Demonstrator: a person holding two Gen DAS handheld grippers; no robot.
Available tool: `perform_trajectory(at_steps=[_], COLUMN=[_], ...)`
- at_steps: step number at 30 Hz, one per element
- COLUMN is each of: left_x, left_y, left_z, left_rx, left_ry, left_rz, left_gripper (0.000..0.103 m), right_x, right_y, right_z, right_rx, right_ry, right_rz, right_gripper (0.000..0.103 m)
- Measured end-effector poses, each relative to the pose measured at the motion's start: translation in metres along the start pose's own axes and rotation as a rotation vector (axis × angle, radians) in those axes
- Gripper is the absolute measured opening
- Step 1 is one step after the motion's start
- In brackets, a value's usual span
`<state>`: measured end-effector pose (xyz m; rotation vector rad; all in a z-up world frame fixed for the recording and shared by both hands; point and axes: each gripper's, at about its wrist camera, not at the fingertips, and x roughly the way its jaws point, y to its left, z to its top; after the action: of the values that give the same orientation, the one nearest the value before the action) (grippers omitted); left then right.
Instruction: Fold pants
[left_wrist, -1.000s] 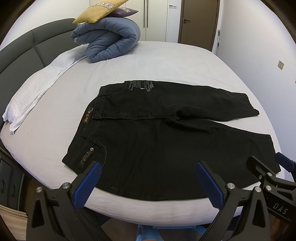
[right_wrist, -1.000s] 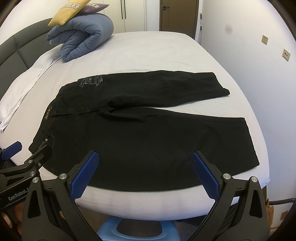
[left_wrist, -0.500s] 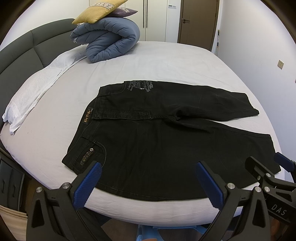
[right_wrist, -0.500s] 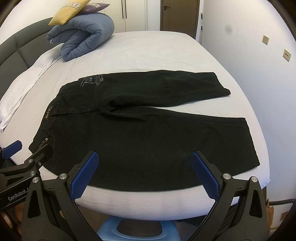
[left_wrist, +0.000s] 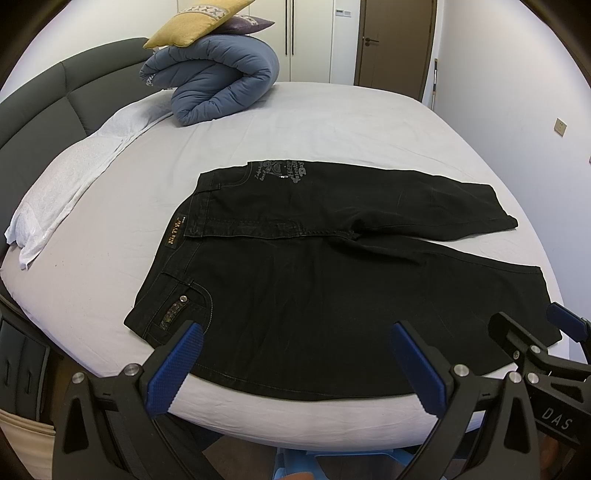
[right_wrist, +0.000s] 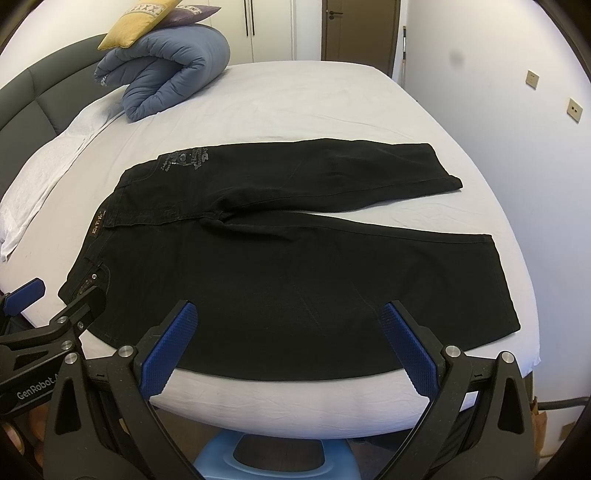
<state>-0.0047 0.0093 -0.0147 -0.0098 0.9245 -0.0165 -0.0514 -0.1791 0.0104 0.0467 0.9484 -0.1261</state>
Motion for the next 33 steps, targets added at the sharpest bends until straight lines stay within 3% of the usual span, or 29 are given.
perform_trajectory(at_steps=[18,22,26,30,33], left_x=[0.005,0.007,0.016,0.025,0.044], left_y=[0.0,0.008,0.032,0.046,0.059], left_z=[0.0,0.005,0.024,0.052,0.078], left_rx=[0.023,0.027,-0.049,-0.033,-0.056], left_ry=[-0.006,-0.034,-0.053,-0.112,-0.09], left_rz=[0.039,0.007,-0.106,-0.089,-0.097], left_gripper=[0.103,0.103,0.103,0.103,0.103], right_x=[0.004,0.004,0.006,0.009,0.017], right_y=[-0.003,-0.008,-0.019,-0.034,-0.039], right_z=[0.003,0.01,0.027,0.054,0.078], right_rx=[-0.007,-0.026,-0.057,-0.094,-0.16], right_ry=[0.009,-0.007,-0.025,-0.054,-0.074], right_rz=[0.022,0.106,0.189,0.258,0.322], right_gripper=[0.102,0.102,0.102,0.102,0.1])
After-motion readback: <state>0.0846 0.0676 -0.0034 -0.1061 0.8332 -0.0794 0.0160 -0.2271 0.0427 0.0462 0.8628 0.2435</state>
